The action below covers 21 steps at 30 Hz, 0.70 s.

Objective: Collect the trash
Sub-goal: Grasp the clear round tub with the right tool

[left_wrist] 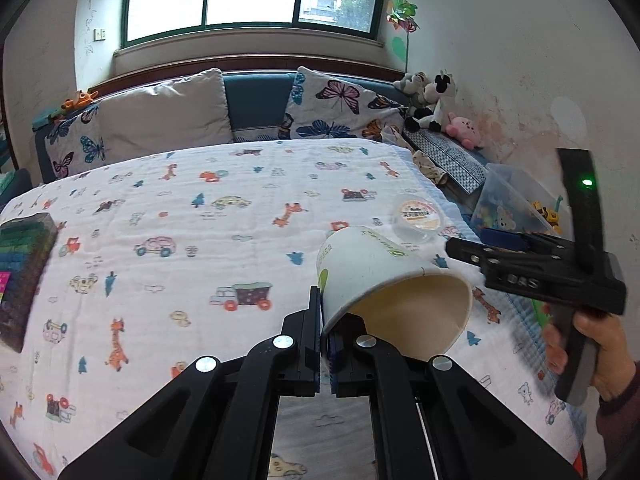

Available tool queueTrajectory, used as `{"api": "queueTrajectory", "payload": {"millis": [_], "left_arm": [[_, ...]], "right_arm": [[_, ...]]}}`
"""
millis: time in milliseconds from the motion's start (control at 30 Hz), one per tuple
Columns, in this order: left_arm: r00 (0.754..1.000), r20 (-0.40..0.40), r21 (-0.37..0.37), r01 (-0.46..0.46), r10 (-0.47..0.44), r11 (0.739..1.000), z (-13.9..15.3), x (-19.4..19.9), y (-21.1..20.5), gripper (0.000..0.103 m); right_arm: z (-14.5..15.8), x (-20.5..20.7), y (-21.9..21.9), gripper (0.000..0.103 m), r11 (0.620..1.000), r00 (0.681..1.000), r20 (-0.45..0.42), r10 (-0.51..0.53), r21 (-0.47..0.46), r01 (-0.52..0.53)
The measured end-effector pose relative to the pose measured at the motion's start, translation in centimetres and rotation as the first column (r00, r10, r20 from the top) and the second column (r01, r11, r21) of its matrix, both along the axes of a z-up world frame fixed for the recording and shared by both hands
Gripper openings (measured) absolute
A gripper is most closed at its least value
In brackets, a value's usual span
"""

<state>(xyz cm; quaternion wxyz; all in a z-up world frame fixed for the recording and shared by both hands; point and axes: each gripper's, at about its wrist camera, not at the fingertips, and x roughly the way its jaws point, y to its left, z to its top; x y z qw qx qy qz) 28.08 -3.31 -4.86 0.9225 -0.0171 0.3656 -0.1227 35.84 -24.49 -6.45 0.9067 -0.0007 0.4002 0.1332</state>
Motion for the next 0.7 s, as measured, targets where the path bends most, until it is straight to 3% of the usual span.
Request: {"api": "queueTrajectory", "payload": {"millis": [333,467,700], "left_arm": [[1.0,-0.007,-0.014,-0.023,0.023,1.0,-0.3,-0.3,2.1,0.003],[1.0,-0.007,-0.013,-0.019,0.019,1.0,-0.4,-0.3,2.2,0.003],[1.0,-0.007,-0.006,-0.007,0.007,1.0,-0.4,-0.6,1.3,0.003]], "right_arm": [[-2.2,4.9,1.2,0.071,0.998,0.998,-0.055,-0.037,0.047,0.04],[-2.4,5.6,1.2,0.063,0.997,0.997,-0.062,-0.05,0.056,0.053],[-1.9,4.5,0.7,0.063,0.997,0.997,-0.049,-0.062,0.051,0.065]]}}
